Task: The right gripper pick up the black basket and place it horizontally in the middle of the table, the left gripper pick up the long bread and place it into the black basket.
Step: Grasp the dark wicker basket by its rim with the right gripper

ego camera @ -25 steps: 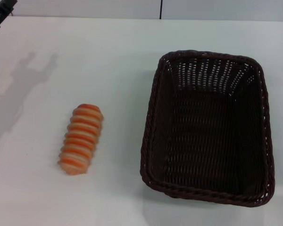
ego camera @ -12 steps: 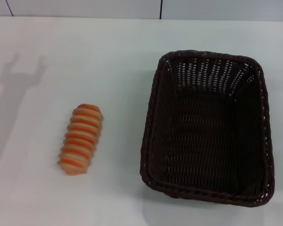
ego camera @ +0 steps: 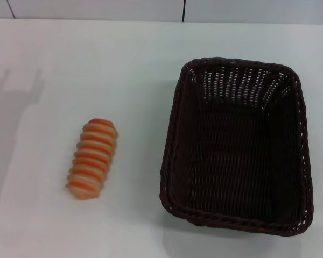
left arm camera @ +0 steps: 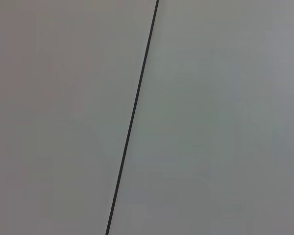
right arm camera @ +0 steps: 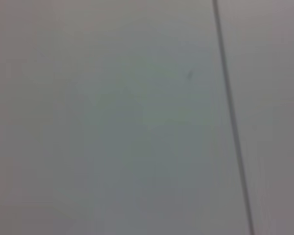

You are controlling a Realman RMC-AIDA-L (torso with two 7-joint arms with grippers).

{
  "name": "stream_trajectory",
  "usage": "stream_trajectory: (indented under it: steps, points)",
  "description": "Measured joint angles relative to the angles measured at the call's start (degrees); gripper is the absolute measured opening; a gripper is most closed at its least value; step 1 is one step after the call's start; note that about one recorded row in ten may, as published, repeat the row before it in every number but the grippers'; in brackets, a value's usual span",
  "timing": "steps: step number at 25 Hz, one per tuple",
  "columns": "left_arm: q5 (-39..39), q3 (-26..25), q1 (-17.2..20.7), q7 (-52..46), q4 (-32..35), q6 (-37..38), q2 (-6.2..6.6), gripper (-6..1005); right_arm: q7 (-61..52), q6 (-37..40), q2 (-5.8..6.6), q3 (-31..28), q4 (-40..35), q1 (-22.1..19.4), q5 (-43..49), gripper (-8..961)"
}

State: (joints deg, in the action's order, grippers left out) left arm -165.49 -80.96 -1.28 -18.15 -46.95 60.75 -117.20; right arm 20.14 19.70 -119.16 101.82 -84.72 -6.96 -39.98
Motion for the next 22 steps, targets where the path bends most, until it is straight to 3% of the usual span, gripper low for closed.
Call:
stream_trajectory:
  steps: [4, 8, 16, 22]
  points:
    - [0.0, -0.1, -0.3, 0.0, 0.8, 0.8, 0.04, 776, -0.4, -18.1, -0.13, -5.0, -9.7, -1.8, 0.0, 695]
    - [0.0, -0.1, -0.8, 0.1, 1.1, 0.9, 0.13, 776, -2.2, -33.8, -0.15, -10.2, -16.0, -0.6, 1.1, 694]
    - [0.0, -0.2, -1.9, 0.1, 1.7, 0.9, 0.28, 775, -14.1, -62.6, 0.07, -15.4, -23.9, 8.1, 16.3, 694]
    - [0.0, -0.2, -2.3, 1.4, 1.8, 1.0, -0.08, 775, -17.3, -79.8, 0.07, -17.1, -27.8, 12.7, 17.8, 694]
